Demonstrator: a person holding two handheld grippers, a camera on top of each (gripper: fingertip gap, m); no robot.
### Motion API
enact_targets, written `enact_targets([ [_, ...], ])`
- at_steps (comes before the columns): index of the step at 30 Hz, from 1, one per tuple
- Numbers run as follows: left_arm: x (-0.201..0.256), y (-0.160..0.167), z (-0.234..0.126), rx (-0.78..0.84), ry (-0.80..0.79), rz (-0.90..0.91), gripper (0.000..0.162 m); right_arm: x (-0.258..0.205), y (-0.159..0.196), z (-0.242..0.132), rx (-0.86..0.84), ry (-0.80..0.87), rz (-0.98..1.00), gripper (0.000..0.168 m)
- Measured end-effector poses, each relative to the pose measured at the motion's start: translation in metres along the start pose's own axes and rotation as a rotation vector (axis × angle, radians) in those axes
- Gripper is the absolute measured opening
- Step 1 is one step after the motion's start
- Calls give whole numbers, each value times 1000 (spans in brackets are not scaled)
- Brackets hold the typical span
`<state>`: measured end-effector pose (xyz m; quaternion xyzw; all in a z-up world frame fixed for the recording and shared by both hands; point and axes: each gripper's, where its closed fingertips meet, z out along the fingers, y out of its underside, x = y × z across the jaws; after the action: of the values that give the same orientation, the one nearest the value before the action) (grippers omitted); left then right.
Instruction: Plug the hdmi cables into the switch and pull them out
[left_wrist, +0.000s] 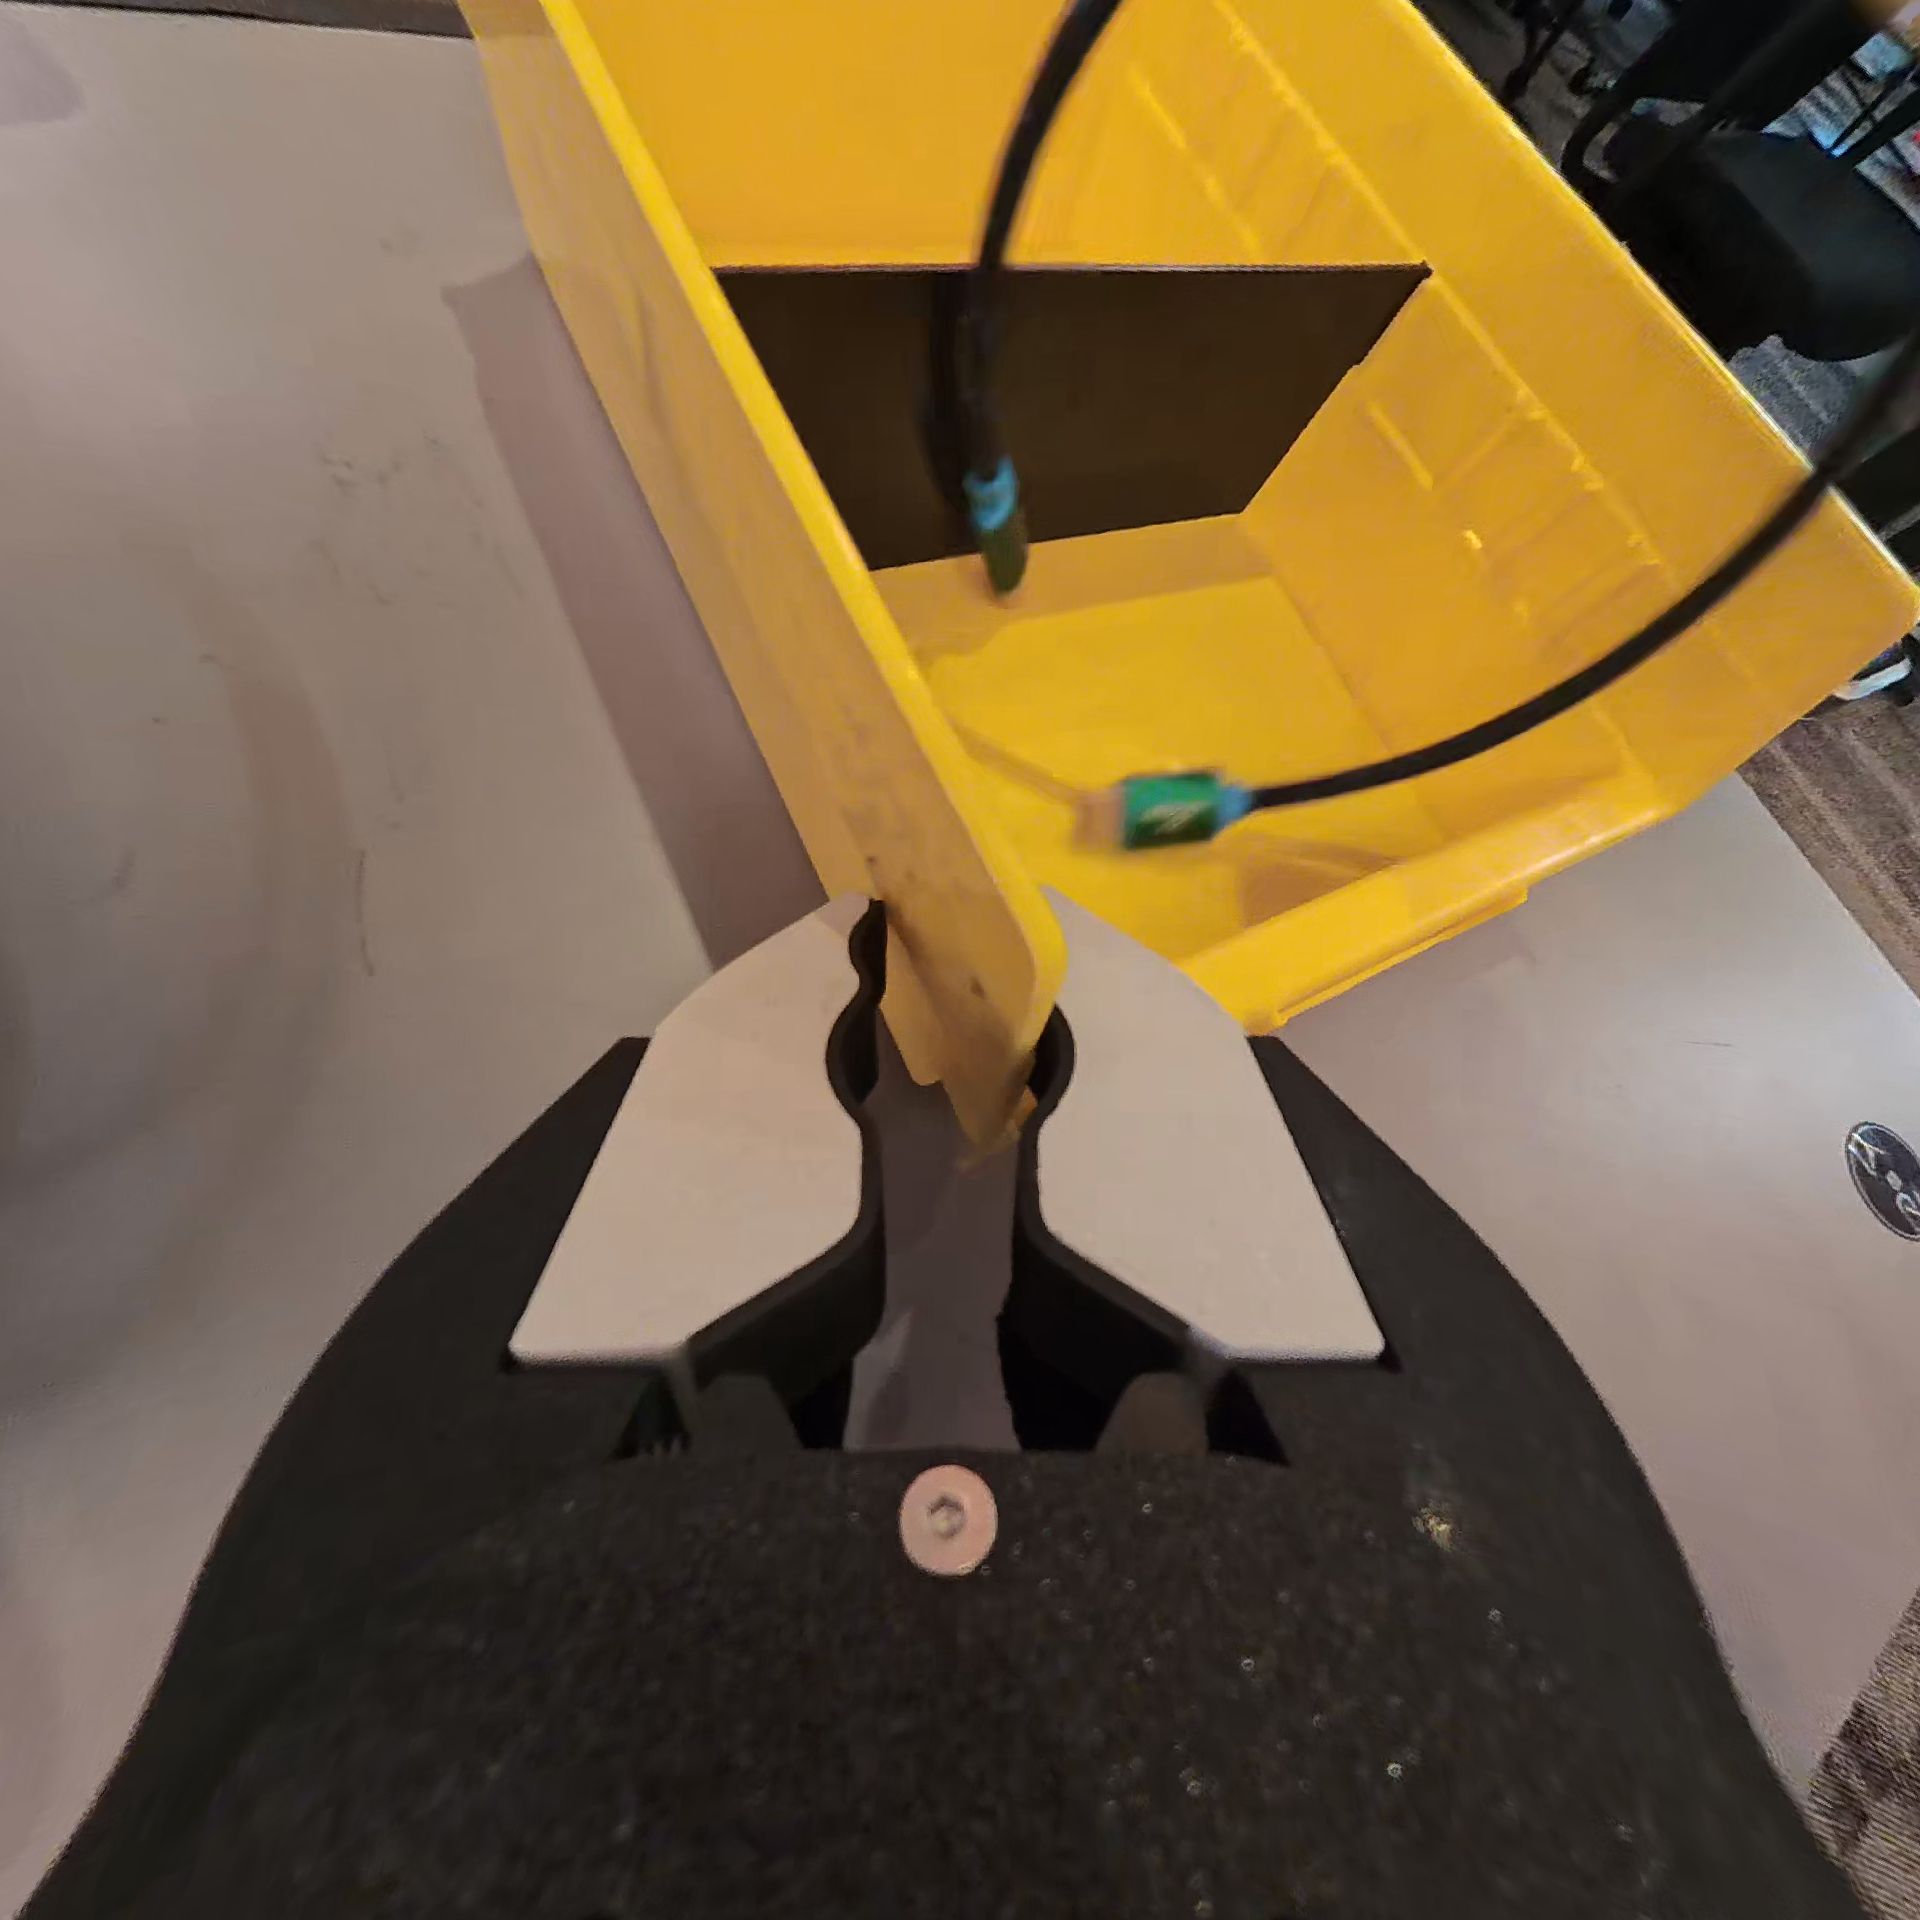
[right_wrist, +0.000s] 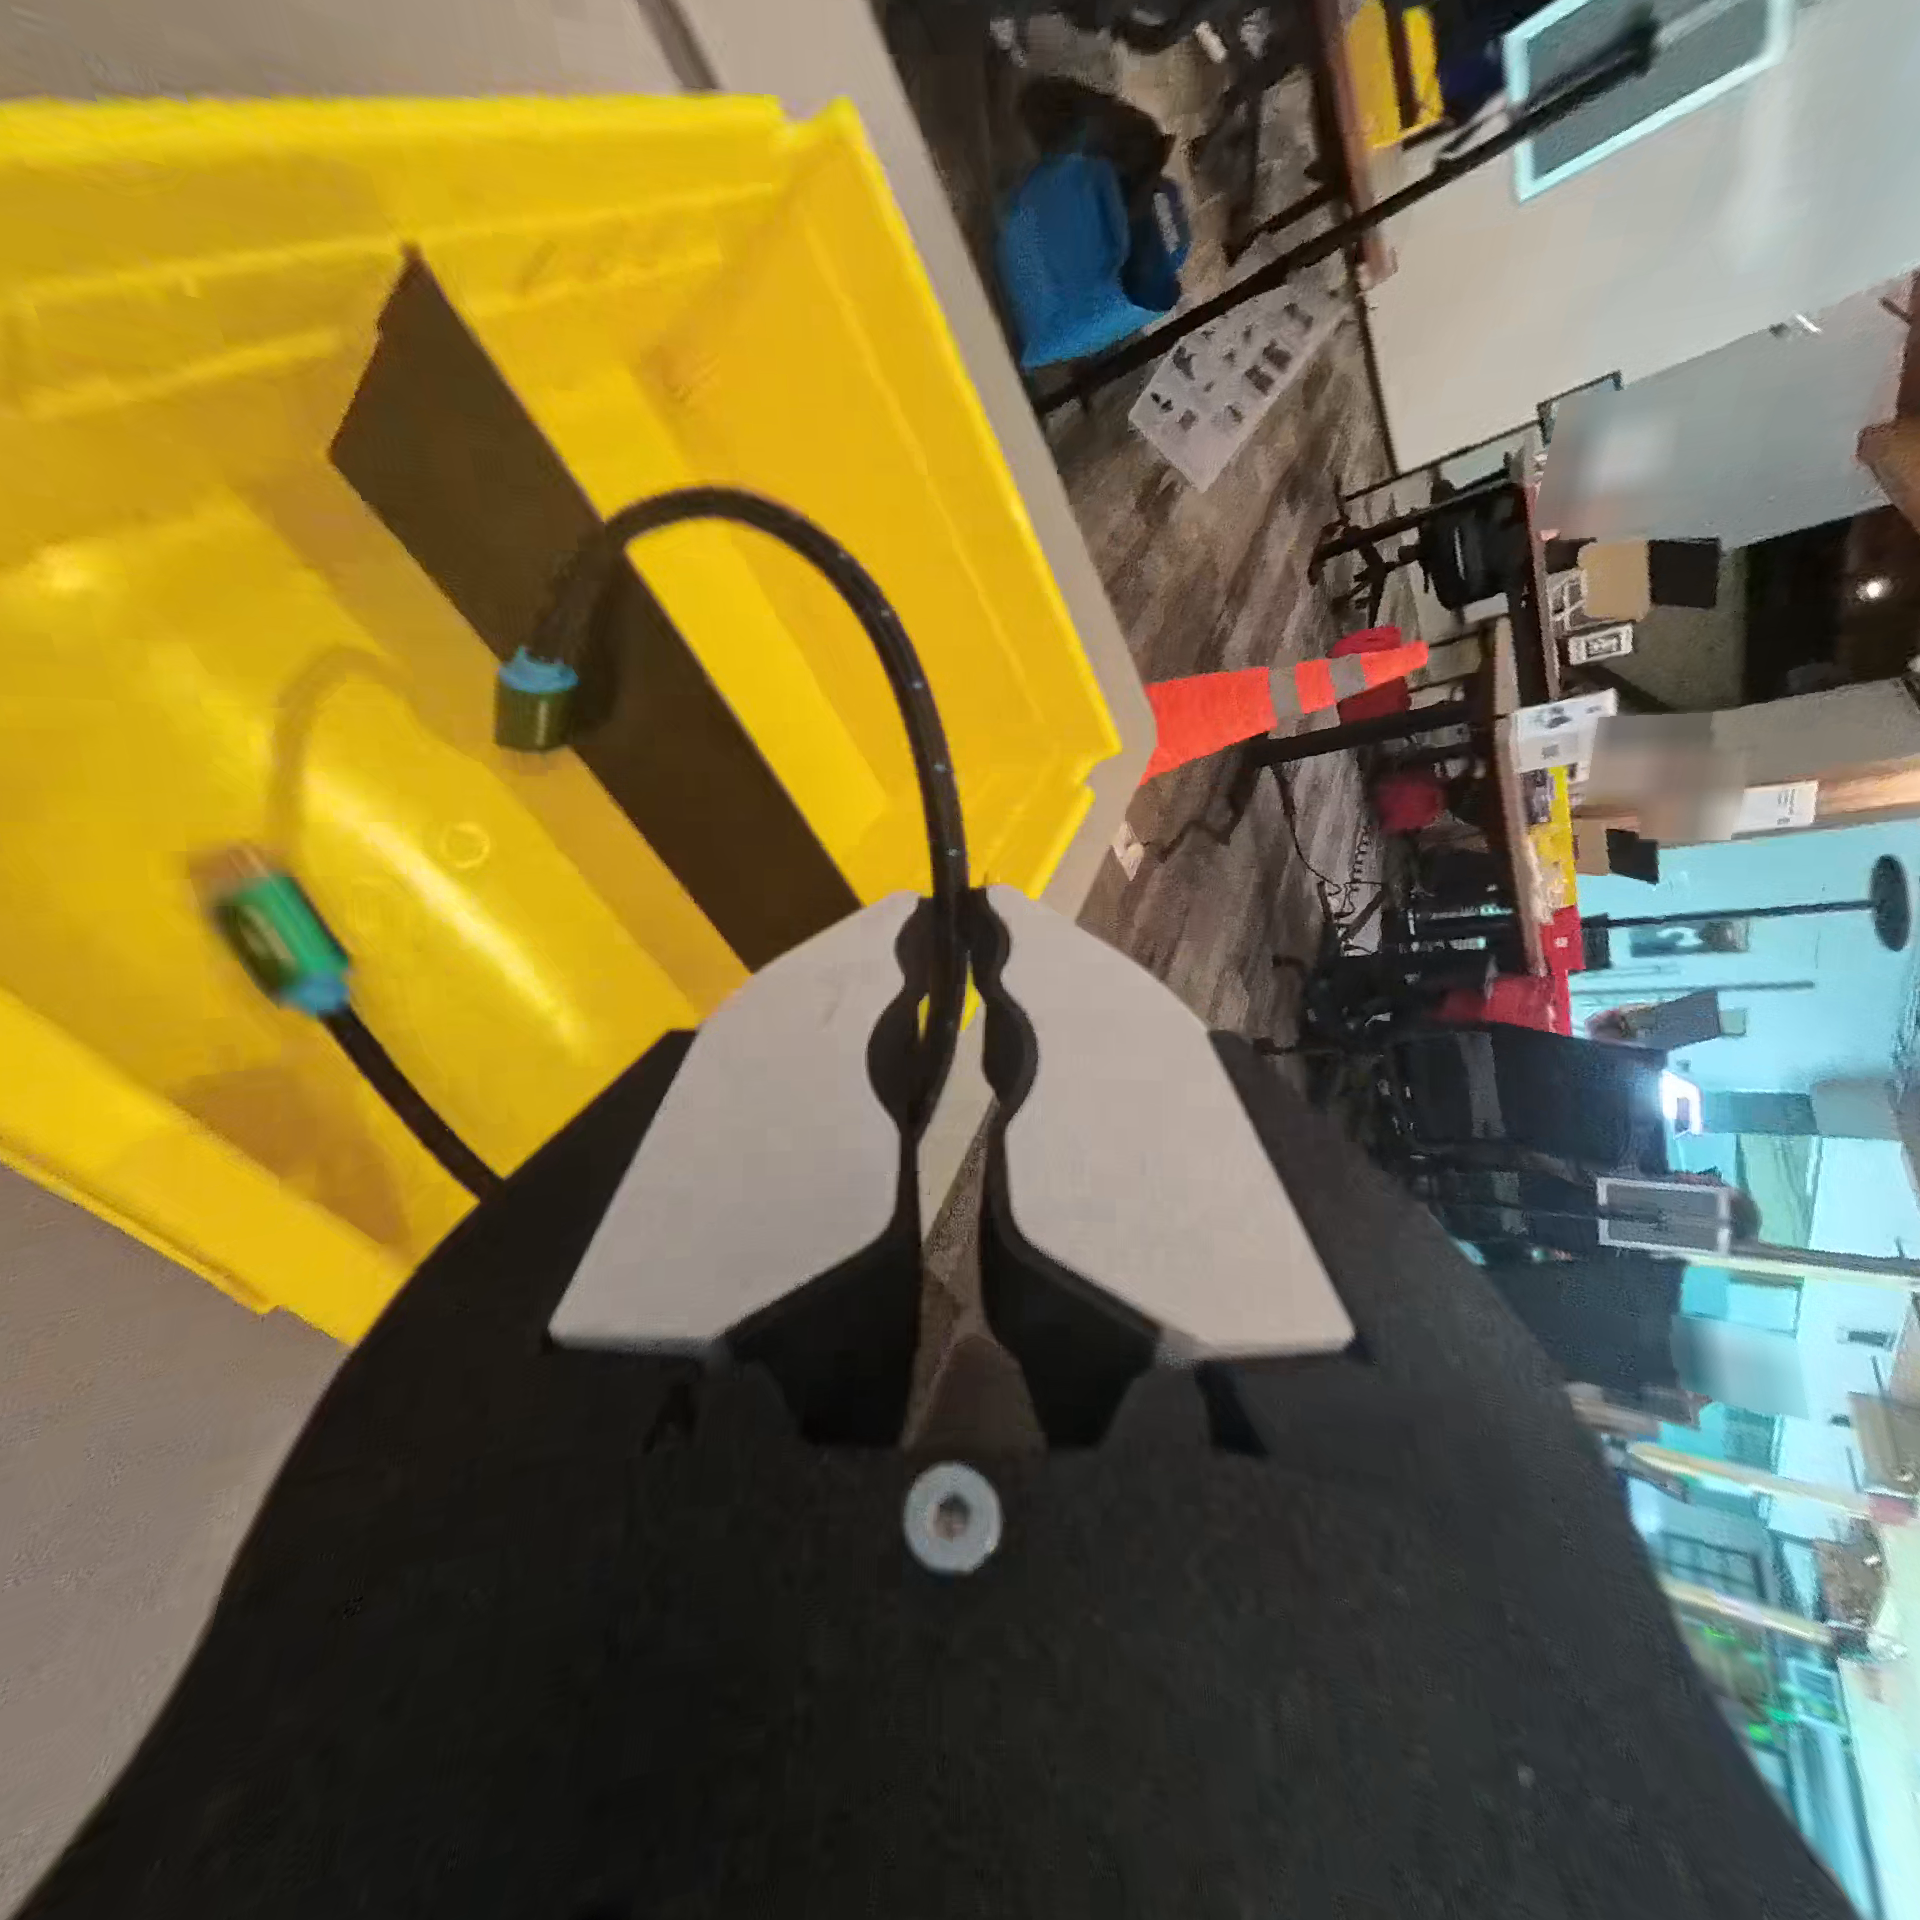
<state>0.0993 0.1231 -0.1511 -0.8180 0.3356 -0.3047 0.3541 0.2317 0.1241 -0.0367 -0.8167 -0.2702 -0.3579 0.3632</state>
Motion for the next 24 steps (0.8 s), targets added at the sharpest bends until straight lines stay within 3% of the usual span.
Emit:
enact_targets([
  [3, 0, 1, 1, 2, -30, 43, 22, -36, 13, 21, -79, -174, -76, 7],
  [7, 5, 0, 5, 8, -41, 84, 22, -43, 48, 36, -310, -305, -136, 10],
  [12, 9, -1, 10, -2, -29, 138, 23, -38, 93, 56, -581, -339, -203, 25],
  [17, 11, 0, 10, 12, 10, 170, 25, -38, 92, 51, -576, -307, -168, 51],
  [24, 16, -1, 14, 11, 42, 162, 27, 1, 75, -8, -427, -200, 64, 66],
])
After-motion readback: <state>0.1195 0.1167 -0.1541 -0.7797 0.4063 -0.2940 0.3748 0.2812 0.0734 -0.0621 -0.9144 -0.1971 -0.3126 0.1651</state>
